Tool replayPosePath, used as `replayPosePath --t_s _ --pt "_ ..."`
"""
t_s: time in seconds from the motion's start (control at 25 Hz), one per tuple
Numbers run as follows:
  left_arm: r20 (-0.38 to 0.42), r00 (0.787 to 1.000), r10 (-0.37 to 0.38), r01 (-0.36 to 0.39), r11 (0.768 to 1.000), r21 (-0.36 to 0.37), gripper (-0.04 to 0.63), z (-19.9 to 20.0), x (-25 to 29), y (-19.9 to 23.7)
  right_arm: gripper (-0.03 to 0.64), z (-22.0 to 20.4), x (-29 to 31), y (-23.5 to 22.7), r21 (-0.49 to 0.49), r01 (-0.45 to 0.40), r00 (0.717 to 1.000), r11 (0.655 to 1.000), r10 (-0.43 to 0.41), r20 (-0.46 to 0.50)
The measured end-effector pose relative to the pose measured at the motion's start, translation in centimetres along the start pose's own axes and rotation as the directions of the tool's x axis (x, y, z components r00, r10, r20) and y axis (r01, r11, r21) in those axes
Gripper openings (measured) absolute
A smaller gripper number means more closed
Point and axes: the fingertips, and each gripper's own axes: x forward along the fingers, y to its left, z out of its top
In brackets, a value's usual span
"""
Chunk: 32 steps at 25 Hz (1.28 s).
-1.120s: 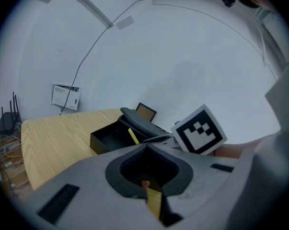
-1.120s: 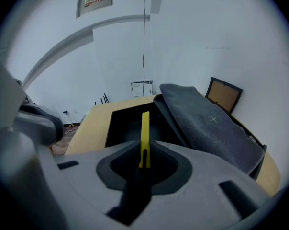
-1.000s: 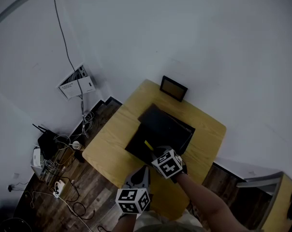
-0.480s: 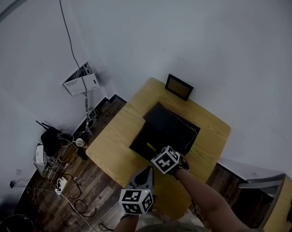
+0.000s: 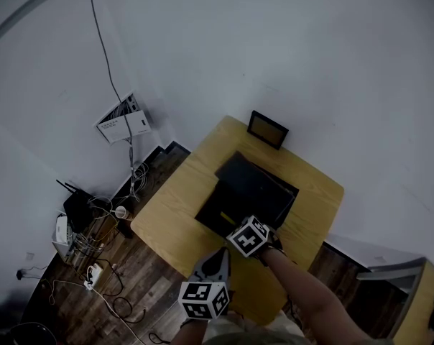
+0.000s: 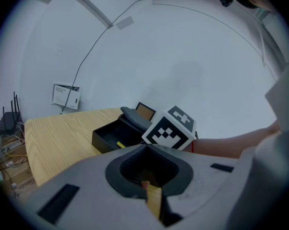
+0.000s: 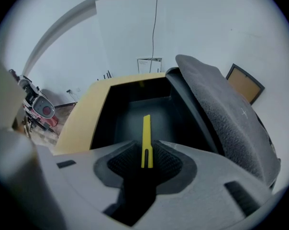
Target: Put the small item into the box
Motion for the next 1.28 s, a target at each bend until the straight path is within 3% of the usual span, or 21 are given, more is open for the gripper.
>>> replayPosePath --t_s 0.4,0.68,0.92,1.28 --pt "0.005 1.0 -0.017 0.017 1.0 0.006 0.003 0.0 -1.1 -0.7 0.098 0.6 -2.8 -0.1 0.076 0.045 0.992 0.996 -0.054 0.117" --pt "0.02 0.999 -0.027 0.027 0.999 0.021 0.003 0.6 -2.2 -1.1 0.097 0.4 -6.2 0.7 0.162 0.08 0.967 0.984 -0.116 0.226" --pt "0.03 0.999 -0.033 0.032 0.999 0.035 0.003 0.9 -3.2 -1.6 0.061 0.5 -9.8 1.4 0.256 0.094 0.918 0.962 -0.184 0.352" --pt "0.054 0.997 -0.051 0.047 0.997 0.062 0.003 1.4 -5.7 -2.6 0.012 0.2 -16.4 4.9 0.365 0.025 0.827 0.931 -0.224 0.516"
